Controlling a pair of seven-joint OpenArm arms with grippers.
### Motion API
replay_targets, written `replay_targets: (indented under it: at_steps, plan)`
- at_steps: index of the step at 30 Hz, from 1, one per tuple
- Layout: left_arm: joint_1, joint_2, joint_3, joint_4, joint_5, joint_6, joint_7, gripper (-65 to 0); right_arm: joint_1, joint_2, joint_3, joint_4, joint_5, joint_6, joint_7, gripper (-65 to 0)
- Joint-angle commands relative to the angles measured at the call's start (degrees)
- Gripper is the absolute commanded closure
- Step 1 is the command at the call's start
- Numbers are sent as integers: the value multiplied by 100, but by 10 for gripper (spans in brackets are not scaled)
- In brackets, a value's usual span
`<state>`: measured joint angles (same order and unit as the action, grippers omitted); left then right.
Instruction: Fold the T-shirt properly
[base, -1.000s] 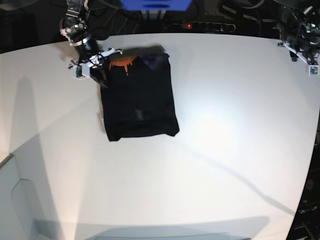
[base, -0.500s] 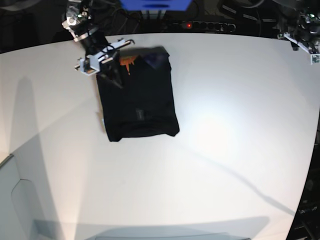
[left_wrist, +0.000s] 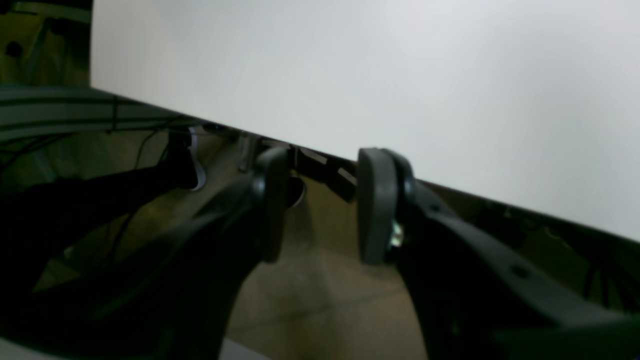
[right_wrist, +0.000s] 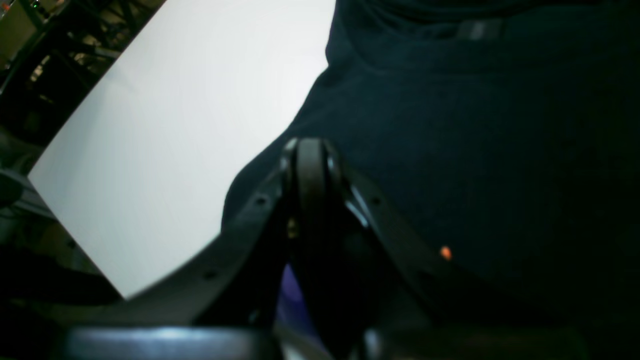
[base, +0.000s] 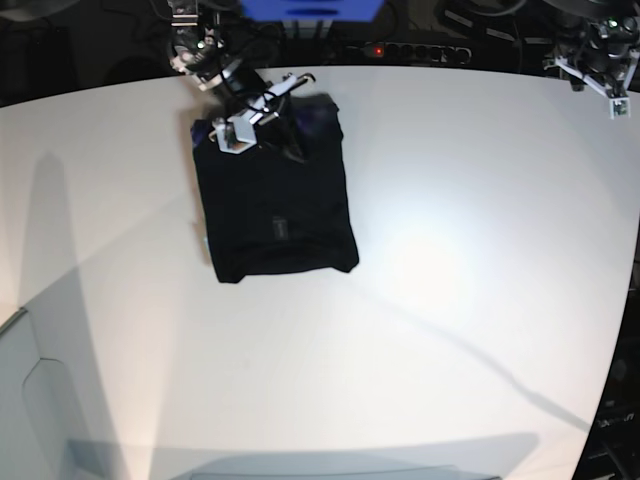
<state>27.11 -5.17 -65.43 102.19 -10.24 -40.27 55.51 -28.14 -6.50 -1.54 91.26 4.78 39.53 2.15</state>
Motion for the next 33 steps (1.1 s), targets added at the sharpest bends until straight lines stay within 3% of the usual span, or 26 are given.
replay_targets:
  at_steps: [1, 13, 22, 29, 33]
  plan:
    - [45, -76, -37, 71, 9, 27, -17, -222, 14, -31, -53, 47, 89, 47, 132, 0]
    - [45, -68, -37, 71, 17, 27, 10, -222, 190, 118, -35, -630, 98, 47, 194, 0]
    - [370, 3, -37, 124, -44, 27, 10, -215, -469, 101, 0, 1181, 133, 47, 141, 0]
    - [897, 266, -37, 80, -35, 27, -52, -15, -1357, 92, 809, 1937, 125, 47, 132, 0]
    - [1082, 275, -37, -43, -35, 27, -52, -2, -2017, 171, 1389, 1920, 125, 47, 132, 0]
